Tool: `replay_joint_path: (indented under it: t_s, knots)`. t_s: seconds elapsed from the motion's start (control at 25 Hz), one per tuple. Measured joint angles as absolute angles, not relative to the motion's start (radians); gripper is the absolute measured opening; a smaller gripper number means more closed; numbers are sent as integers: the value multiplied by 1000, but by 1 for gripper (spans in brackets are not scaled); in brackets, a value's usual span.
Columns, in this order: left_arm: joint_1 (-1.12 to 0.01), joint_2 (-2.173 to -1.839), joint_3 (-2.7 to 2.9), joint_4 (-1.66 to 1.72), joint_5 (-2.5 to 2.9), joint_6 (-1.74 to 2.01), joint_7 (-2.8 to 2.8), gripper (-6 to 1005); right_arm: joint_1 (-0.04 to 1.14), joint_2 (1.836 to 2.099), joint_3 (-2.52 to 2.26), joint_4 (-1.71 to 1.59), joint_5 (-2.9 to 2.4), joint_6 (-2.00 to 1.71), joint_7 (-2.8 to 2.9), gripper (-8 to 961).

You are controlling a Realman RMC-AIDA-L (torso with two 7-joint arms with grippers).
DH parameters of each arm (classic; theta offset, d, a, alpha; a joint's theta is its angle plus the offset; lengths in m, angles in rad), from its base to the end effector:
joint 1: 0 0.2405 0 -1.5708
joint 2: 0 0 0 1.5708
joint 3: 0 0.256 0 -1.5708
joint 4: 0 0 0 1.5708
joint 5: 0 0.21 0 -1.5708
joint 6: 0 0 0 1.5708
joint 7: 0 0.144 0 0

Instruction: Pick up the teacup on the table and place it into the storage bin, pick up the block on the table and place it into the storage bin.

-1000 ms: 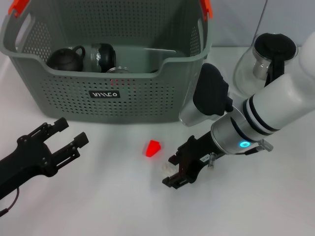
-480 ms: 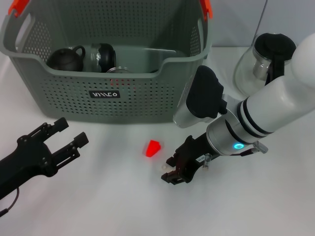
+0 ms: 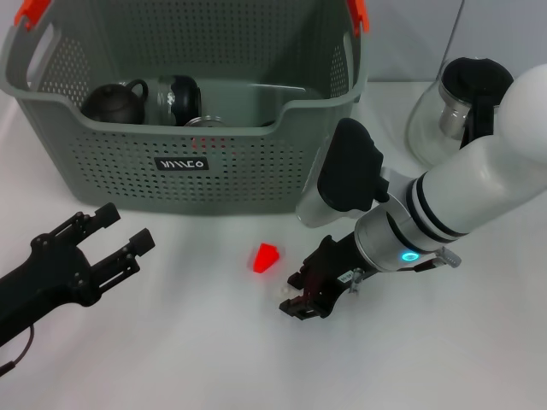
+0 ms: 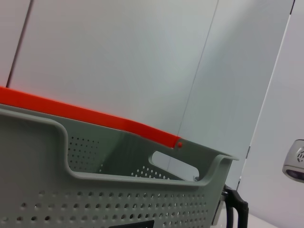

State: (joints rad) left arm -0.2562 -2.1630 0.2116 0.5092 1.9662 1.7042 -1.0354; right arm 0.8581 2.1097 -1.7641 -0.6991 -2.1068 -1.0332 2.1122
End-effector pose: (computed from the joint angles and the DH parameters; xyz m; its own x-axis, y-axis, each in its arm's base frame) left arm -0.3345 0.2305 0.0032 0.5494 0.2295 0.8034 0.6955 -0.6586 -0.2874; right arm 0.1605 0.3559 -0.1349 0.9316 -0.2889 0.2205 -0.2661 -0.9555 -0.1275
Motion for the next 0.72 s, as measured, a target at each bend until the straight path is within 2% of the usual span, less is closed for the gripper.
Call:
replay_joint_path:
  t_s: [0.52,0.72]
  knots:
    - [-255,-2163,212,509,1967,1704,-1035,750,862,2109,-1779,-700,-2109,-1036,2133,391]
    - [-253,-2163,212,509,1967,1704,-1035,751,864,2106,-1776,-704,-2109,-1039,2143,200]
